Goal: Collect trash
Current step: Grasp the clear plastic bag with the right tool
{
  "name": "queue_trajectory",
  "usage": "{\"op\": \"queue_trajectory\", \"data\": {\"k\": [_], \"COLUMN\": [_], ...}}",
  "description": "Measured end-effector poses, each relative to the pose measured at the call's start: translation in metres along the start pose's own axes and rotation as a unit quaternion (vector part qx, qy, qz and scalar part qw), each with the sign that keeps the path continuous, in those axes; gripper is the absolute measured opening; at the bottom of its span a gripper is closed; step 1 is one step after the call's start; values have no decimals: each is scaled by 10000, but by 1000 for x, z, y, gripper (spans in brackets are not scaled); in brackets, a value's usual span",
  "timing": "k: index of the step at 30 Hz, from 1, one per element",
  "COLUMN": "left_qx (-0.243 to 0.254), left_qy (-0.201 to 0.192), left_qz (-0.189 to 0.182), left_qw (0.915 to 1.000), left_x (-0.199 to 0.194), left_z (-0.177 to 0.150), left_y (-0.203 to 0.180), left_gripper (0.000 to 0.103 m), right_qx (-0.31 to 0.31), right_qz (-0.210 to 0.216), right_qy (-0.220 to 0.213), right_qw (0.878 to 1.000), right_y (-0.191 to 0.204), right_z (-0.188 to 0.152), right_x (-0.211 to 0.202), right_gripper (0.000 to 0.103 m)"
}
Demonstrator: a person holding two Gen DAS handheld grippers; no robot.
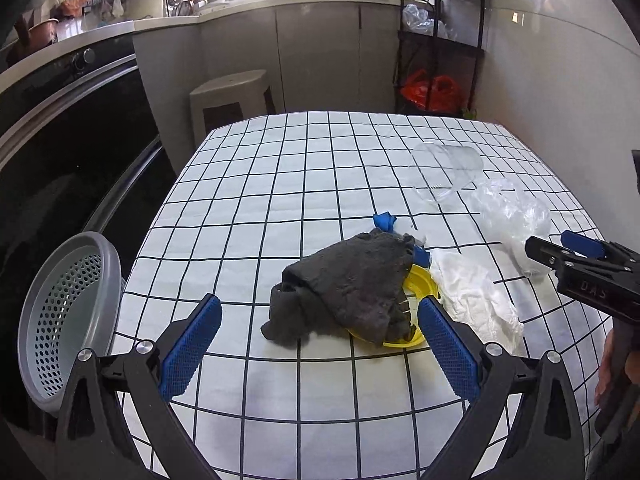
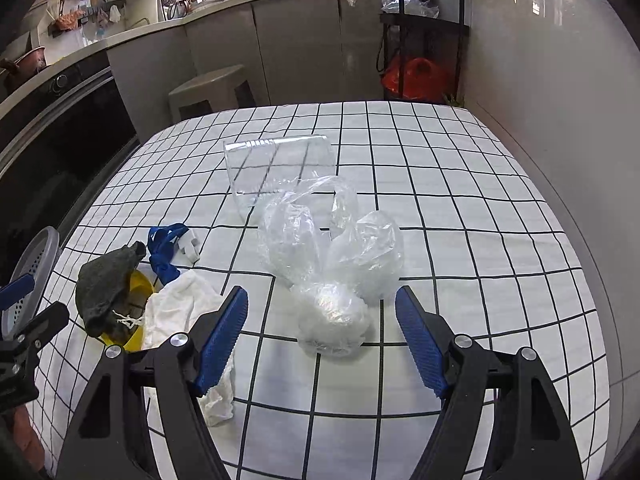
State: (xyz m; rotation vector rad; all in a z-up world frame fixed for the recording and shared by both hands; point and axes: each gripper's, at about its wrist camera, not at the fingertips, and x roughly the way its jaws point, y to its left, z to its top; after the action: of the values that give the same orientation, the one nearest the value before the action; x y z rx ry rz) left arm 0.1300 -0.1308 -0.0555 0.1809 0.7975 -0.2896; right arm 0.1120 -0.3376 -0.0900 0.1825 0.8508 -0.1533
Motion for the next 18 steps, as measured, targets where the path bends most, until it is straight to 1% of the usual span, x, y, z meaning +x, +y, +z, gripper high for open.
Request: {"op": "queue_trajectory", "data": {"k": [8,9,10,11,12,14,18], "left_qx": [57,81,106,122,137,136,-42], "left_qy": [-62,-60,-52,-46,-32,0,66], "left_qz": [-45,-48,-44,-51,-70,-87,-220], "left_qw": [10000,9999,9999,9999,9999,9999,9997], "left_x": [-6,-7,-7,-7,-7,-7,-8], "left_z": [-1,-2,-3,-4,-5,-6,-8], "left_y": [-11,-14,-16,-19,-23,-29,-40], "left_gripper": [96,96,96,96,96,96,96], "right_qx": [-213,-210,-194,-180,-171,-137,80], "right_qz": [-209,-197,-165,-134,-111,-47,173], "right_qy": [211,237,295,340,372,363,250], "right_qw": [9993,9993,9992,9992,9991,9992,9995], "right_y": [6,6,6,5,4,2,-7], "right_z": [5,5,4,3,3,3,5], "right_x": [28,30,32,34,35,35,24], "right_gripper": [72,64,59,49,44,42,39]}}
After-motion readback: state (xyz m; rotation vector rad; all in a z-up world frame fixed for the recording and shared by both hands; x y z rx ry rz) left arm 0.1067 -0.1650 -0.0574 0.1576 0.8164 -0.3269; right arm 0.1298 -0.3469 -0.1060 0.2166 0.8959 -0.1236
